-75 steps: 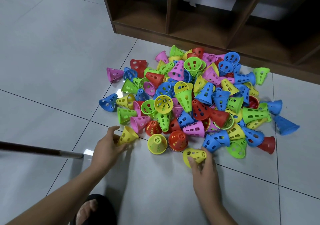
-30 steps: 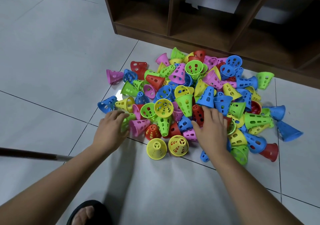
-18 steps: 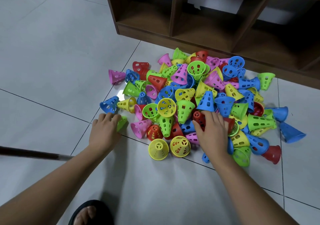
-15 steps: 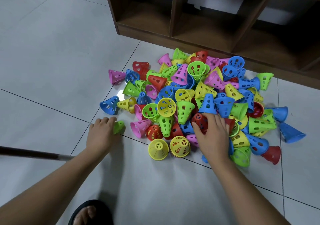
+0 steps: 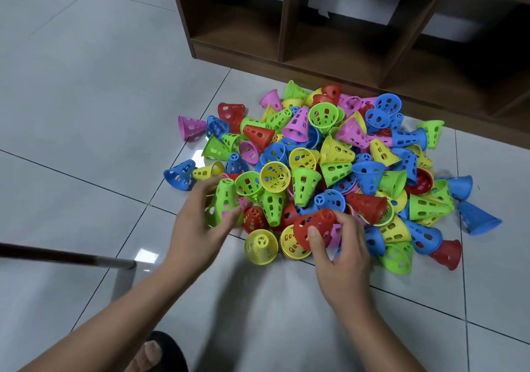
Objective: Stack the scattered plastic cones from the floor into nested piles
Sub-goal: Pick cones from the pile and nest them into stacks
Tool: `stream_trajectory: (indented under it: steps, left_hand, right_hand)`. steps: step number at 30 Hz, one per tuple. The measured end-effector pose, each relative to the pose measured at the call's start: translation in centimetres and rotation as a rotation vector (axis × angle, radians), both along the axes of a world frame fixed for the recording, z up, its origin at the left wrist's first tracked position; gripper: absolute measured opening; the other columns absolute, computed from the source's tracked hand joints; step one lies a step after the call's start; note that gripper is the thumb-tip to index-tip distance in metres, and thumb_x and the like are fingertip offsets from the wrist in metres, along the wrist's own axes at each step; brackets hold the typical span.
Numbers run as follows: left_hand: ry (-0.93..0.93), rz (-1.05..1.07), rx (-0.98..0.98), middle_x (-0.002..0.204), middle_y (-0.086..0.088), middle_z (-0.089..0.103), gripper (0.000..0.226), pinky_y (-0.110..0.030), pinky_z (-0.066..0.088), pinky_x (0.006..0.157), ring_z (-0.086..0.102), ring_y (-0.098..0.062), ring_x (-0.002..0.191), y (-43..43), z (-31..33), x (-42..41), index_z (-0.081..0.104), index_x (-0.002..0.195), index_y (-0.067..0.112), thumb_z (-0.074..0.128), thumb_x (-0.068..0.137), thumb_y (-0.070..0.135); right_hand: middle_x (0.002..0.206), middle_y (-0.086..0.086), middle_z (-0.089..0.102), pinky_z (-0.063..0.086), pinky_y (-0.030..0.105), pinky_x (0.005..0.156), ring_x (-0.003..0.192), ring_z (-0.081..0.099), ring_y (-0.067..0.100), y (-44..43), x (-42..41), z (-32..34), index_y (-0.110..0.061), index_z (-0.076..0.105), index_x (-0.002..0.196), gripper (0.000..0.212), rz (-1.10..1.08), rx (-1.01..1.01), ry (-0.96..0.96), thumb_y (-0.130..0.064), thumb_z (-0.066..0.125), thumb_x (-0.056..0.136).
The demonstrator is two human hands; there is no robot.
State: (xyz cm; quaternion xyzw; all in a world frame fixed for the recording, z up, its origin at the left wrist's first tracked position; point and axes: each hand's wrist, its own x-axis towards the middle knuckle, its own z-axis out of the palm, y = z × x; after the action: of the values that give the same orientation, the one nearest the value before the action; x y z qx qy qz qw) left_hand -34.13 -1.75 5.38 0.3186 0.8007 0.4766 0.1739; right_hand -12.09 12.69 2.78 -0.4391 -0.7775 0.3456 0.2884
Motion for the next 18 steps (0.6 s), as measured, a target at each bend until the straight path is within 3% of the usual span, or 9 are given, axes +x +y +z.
stream_trajectory:
  steps: [3,5,8,11,15,18]
  left_hand:
    - [-0.029,-0.097,0.038,0.13,0.02,0.065,0.053,-0.02,0.05,0.1,0.063,-0.006,0.126,0.8,0.7,1.9,0.054,0.139,0.031,0.082,0.093,0.032]
    - [-0.035,-0.159,0.029,0.13,0.019,0.065,0.056,-0.017,0.05,0.099,0.063,-0.006,0.125,1.0,0.5,2.8,0.053,0.139,0.03,0.083,0.092,0.034]
    - [0.003,-0.244,-0.006,0.133,0.016,0.062,0.06,-0.029,0.054,0.103,0.063,-0.01,0.126,1.0,-0.6,3.3,0.051,0.141,0.03,0.083,0.091,0.041]
    - [0.032,-0.326,-0.049,0.136,0.02,0.059,0.06,-0.035,0.055,0.103,0.062,-0.007,0.126,0.8,-1.9,3.6,0.053,0.139,0.031,0.081,0.09,0.051]
    - [0.032,-0.357,-0.074,0.131,0.023,0.06,0.059,-0.026,0.053,0.099,0.062,-0.002,0.122,0.4,-2.5,3.5,0.055,0.135,0.032,0.074,0.09,0.065]
    - [0.036,-0.324,-0.067,0.125,0.021,0.064,0.047,-0.03,0.054,0.096,0.064,-0.007,0.117,0.6,-2.7,2.7,0.058,0.133,0.031,0.054,0.102,0.066]
  right_hand:
    - [0.119,-0.008,0.058,0.052,0.036,0.094,0.113,0.059,0.02,-0.4,0.3,-0.5,-0.022,0.061,0.126,0.039,0.05,0.022,-0.015,-0.046,0.069,0.096]
    - [0.121,-0.009,0.059,0.05,0.035,0.097,0.116,0.059,0.019,-0.3,0.7,-0.5,-0.02,0.063,0.126,0.039,0.081,0.046,-0.004,-0.047,0.064,0.098]
    - [0.124,-0.01,0.06,0.045,0.025,0.1,0.121,0.057,0.011,0.2,0.9,-0.2,-0.021,0.064,0.126,0.035,0.075,0.032,0.014,-0.046,0.053,0.104]
    - [0.123,-0.013,0.061,0.046,0.03,0.101,0.122,0.056,0.01,1.5,0.8,-0.6,-0.021,0.065,0.125,0.03,0.038,0.006,0.017,-0.039,0.048,0.108]
    - [0.127,-0.018,0.055,0.044,0.034,0.105,0.126,0.052,0.012,4.1,0.3,-1.8,-0.023,0.063,0.13,0.024,0.055,0.016,-0.088,-0.027,0.058,0.107]
    - [0.138,-0.01,0.053,0.043,0.039,0.11,0.132,0.048,0.014,6.3,-0.1,-3.1,-0.024,0.057,0.14,0.043,0.101,0.057,-0.246,-0.018,0.068,0.098]
